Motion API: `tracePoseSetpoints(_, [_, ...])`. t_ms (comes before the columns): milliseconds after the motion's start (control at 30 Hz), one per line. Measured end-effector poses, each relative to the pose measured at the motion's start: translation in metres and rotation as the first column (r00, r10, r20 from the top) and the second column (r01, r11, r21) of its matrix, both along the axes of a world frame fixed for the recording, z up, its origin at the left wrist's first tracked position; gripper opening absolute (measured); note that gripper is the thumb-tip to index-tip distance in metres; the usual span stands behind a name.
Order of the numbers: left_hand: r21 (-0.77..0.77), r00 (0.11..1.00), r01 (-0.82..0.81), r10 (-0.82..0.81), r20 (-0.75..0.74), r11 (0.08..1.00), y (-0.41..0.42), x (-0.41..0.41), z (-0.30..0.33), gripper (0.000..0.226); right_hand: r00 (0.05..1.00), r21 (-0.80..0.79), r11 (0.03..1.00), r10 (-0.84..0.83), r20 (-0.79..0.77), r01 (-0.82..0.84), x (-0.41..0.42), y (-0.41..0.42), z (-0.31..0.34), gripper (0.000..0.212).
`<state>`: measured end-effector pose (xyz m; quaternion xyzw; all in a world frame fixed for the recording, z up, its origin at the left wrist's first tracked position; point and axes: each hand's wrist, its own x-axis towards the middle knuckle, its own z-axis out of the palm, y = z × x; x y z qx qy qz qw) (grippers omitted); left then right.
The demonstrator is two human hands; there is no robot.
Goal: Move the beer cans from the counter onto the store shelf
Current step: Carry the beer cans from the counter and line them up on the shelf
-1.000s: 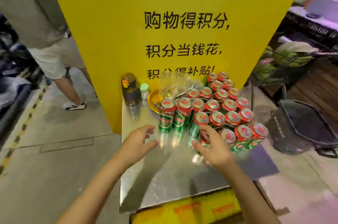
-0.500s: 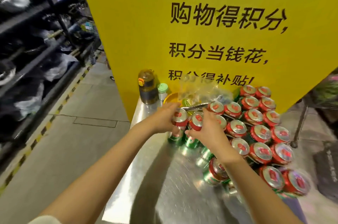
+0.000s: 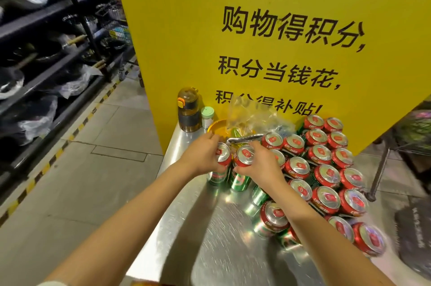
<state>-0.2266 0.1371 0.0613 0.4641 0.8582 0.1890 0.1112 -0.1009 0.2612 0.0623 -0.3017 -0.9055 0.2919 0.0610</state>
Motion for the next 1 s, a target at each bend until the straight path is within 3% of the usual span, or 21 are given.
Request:
tracePoseSetpoints(267, [0.139, 0.980, -0.172, 0.155, 0.124, 0.975, -0.073, 0.018, 0.024, 0.061, 0.987, -0.066, 0.990, 0.115, -0.114, -0.123, 0.019, -0.026, 0.026, 0.069])
tracePoseSetpoints(533, [0.243, 0.925, -0.338, 0.273, 0.263, 0.909, -0.188, 0.038, 0.074, 0.057, 0.931, -0.122, 0.931, 0.322, -0.169, -0.344, 0.012, -0.103, 0.076, 0.061])
tracePoseSetpoints(767, [0.287, 0.803, -0.582, 0.484, 0.348, 0.761, -0.349, 0.054, 0.117, 0.058, 0.795, -0.161, 0.786, 0.551, -0.253, -0.596, -0.031, -0.238, 0.110, 0.059])
tracePoseSetpoints(1000, [0.290, 0.610, -0.792, 0.709, 0.353, 0.537, -0.545, 0.076, 0.136, 0.057, 0.595, -0.220, 0.553, 0.743, -0.307, -0.804, -0.081, -0.420, 0.130, 0.054])
